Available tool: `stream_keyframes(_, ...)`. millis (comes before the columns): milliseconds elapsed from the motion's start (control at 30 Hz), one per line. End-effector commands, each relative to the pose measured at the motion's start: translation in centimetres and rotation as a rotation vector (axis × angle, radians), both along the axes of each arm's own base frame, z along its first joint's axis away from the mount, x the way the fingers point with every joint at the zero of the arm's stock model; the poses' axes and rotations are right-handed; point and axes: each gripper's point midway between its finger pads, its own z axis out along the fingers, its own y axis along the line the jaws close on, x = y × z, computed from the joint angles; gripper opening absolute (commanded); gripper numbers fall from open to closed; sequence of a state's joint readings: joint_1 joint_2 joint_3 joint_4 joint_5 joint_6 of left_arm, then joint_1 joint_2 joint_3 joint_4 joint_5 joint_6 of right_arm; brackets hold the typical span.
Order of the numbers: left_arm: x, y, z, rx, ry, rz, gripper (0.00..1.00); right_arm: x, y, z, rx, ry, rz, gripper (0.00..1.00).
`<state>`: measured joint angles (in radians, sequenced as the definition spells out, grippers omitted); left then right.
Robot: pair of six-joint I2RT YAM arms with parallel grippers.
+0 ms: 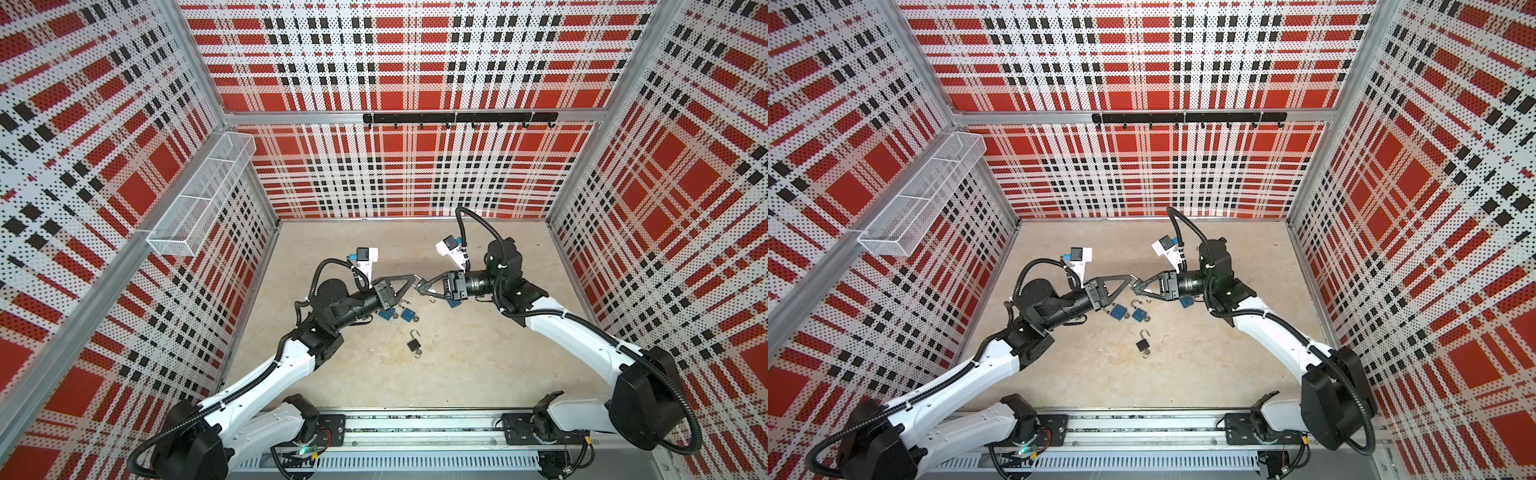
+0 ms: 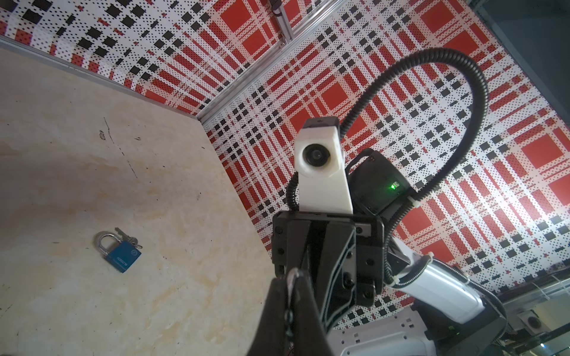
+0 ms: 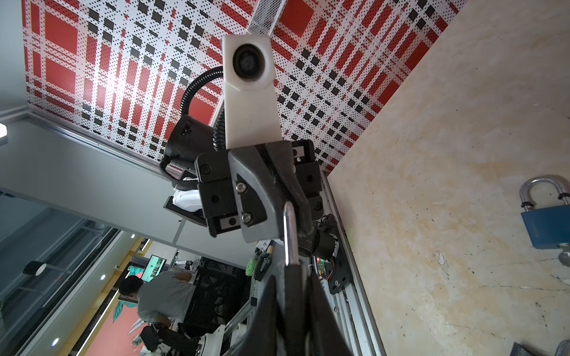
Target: Lock with the key
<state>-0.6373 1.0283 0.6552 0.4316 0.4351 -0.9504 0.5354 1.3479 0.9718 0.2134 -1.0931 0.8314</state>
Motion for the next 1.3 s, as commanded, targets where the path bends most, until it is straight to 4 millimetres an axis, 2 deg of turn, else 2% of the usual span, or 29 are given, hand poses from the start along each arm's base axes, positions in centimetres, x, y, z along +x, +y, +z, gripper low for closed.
stream_keyframes(0, -5.4, -3.2, -6.3, 0.128, 0.169, -0.251, 0.0, 1.9, 0.4, 4.7, 0.12, -0.216, -0.099, 0.0)
stream_keyframes(367, -7.5, -4.8, -7.1, 0.134, 0.189, -0.297, 0.0, 2.2, 0.5, 4.7, 0.121, -0.224, -0.102, 0.0)
stream_keyframes(500, -6.7, -4.2, -6.4, 0.122, 0.171, -0.265, 0.0, 2.3, 0.6, 4.0, 0.108, -0.212, -0.098, 0.0)
stream_keyframes(767, -3.9, -2.6, -4.0, 0.09, 0.121, -0.229, 0.0, 1.7, 0.6, 0.9, -0.004, -0.203, -0.099, 0.0)
stream_keyframes(933, -2.9, -1.8, -2.4, 0.072, 0.092, -0.228, 0.01, 1.0, 0.7, 0.6, -0.027, -0.209, -0.084, 0.0)
stream_keyframes(1267, -2.5, -1.3, -1.2, 0.056, 0.075, -0.225, 0.18, 0.7, 0.8, 0.4, -0.037, -0.214, -0.076, 0.0)
